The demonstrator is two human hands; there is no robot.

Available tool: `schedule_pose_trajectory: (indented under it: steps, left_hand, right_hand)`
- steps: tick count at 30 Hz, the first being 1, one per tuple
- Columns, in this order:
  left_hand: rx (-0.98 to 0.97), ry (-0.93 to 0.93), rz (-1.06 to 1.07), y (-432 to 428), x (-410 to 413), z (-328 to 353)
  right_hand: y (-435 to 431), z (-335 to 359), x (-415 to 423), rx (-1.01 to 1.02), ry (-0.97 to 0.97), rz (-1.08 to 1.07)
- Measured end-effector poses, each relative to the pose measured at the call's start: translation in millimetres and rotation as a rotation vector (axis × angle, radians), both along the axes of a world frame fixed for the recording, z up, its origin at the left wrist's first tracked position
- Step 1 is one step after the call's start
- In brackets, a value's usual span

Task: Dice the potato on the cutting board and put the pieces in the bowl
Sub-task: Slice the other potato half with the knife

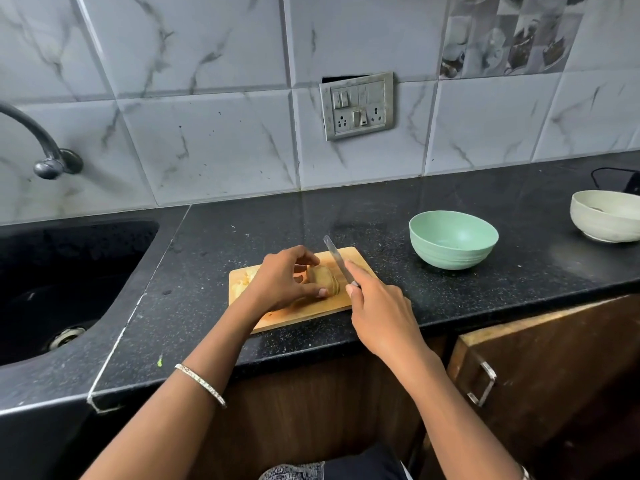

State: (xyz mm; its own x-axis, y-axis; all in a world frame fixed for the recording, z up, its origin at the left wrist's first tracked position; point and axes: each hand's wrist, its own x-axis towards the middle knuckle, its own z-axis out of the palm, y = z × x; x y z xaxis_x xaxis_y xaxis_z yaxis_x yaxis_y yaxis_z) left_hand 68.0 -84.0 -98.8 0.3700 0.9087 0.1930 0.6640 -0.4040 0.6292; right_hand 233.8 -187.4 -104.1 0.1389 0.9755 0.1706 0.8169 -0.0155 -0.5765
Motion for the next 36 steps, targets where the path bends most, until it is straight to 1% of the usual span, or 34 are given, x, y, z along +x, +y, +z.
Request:
schedule_pose_trajectory:
  steps: [5,10,16,21,28,36]
  left_hand:
    - [0.064,-0.041,0.050,-5.2,-0.8,-5.6]
    - [0.099,-0.039,0.077,-8.3,0.4,-7.8]
    - [0.093,-0.063,0.112,-8.0,3.3,-8.9]
    - [0.068,-0.098,0.123,-8.5,5.3,-9.4]
    - [0.089,-0.108,0.138,-8.4,7.1,-13.2]
    - [0.065,-0.180,0.151,-5.2,8.4,-17.2]
  right_hand:
    - [-10.3,3.5,-6.9,0.002,-0.023,0.065]
    - [-12.8,4.9,-12.0,0.016,-0.070,0.065]
    - [-19.6,11.9,-13.9,-0.029,-0.120,0.093]
    - [-19.6,11.3,-18.5,-0.041,-0.164,0.067]
    - [7.9,10.8,-30.6,-0.014,-0.221,0.049]
    - [-9.8,3.1,-30.4,0.044,-0.322,0.036]
